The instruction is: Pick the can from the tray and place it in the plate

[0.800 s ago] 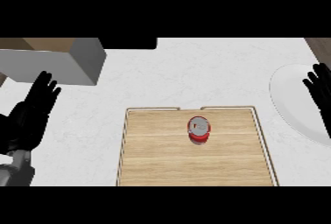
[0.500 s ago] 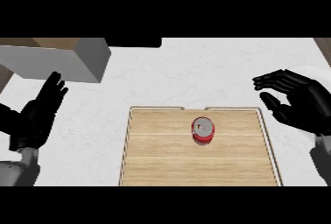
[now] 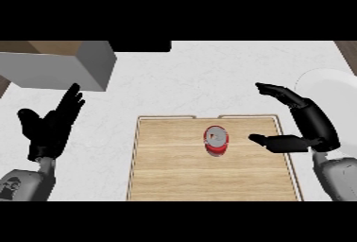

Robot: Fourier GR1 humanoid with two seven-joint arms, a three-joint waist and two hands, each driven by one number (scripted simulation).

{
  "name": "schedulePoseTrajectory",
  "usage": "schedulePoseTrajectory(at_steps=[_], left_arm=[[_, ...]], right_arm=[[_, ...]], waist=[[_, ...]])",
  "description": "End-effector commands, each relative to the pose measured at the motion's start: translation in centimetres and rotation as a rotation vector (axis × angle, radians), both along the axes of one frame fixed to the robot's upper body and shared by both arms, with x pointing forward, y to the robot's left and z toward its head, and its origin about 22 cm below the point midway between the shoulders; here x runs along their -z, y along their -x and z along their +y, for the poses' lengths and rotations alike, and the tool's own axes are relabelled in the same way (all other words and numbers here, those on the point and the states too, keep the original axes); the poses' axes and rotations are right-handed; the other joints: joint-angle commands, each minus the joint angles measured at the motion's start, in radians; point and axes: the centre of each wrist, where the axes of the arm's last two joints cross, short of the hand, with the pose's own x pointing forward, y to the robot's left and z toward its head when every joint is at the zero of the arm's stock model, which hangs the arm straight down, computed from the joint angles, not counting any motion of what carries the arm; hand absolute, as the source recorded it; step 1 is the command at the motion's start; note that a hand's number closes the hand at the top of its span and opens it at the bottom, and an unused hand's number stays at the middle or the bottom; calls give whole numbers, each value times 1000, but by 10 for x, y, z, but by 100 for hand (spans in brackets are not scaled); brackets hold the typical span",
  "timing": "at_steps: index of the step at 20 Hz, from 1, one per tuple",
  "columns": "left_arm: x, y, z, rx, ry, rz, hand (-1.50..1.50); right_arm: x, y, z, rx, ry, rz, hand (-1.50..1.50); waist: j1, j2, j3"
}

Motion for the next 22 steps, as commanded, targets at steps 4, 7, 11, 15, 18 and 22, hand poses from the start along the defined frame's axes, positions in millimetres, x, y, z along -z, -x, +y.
schedulePoseTrajectory(at_steps=[4,7,11,15,18,22], left_arm=[[3,1,-1,11,-6,7,0],[5,3,-1,7,-1,20,0],[-2,-10,-11,-7,-3,1,0],[16,-2,-7,9,-18,10,0],[23,8,6,-4,-8,13,0],[14,-7,-2,-6,-3,14,0]], right_arm=[[10,1,4,-137,269,0,-150],[-11,-1,20,-130,366,2,-150],[-30,13,29,-163,428,31,-150],[-37,-3,34,-179,516,108,-150],[-44,6,45,-197,599,173,-150],[-49,6,68,-197,718,152,-150]], waist=[[-4,-5,1],[-4,-6,1],[-11,-6,1],[-4,-4,1],[-7,-6,1],[-7,-5,1]])
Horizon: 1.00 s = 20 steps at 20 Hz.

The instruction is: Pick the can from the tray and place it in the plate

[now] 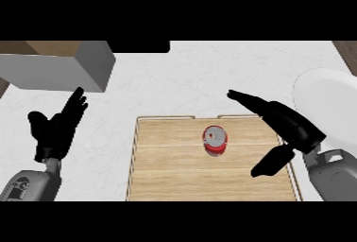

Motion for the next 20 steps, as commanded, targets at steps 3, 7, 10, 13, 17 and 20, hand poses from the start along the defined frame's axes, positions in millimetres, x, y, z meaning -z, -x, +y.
schedulePoseTrajectory(at_steps=[3,7,10,13,17,20], left_arm=[[1,9,12,-3,-13,3,0],[-19,-10,-8,3,4,-15,0],[18,12,1,-11,-2,17,0],[-14,-16,-13,11,5,-10,0],[3,3,1,2,-18,-15,0],[12,-2,-2,24,31,23,0]], right_arm=[[9,1,24,-4,193,7,-150],[-6,-15,46,-5,268,30,-150],[3,-8,41,-30,303,68,-150],[12,-2,42,-51,332,109,-150],[22,-4,63,-39,354,106,-150],[29,-22,82,-29,373,101,-150]], waist=[[5,0,0],[3,1,0],[2,1,0],[-3,0,1],[0,0,1],[2,2,0]])
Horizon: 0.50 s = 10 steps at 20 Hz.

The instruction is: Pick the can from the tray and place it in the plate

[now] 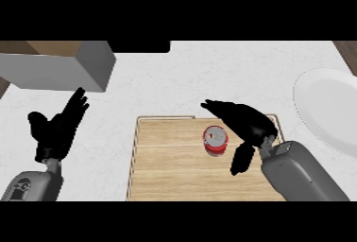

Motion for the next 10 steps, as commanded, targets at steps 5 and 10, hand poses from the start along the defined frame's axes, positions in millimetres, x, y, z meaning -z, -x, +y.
schedulePoseTrajectory(at_steps=[5,10], left_arm=[[-3,8,1,-19,-6,2,0],[0,0,6,10,-4,1,0]], right_arm=[[1,-9,14,12,44,-2,-150],[14,-28,22,-22,105,11,-150]], waist=[[1,0,0],[4,1,0]])
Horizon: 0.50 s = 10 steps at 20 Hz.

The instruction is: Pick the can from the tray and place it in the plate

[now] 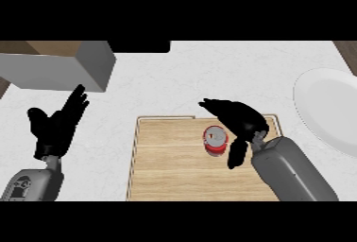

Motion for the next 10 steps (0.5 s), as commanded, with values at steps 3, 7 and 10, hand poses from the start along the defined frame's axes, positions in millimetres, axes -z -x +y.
schedulePoseTrajectory(at_steps=[3,7,10], left_arm=[[-4,-7,17,-6,3,-8,0],[20,9,-2,-10,11,-18,0],[0,16,3,-11,-3,-2,0]], right_arm=[[6,-7,6,-61,61,63,-150],[24,-1,16,-172,60,76,150],[11,5,5,-177,30,52,150]], waist=[[-1,1,0],[1,1,0],[0,-2,0]])
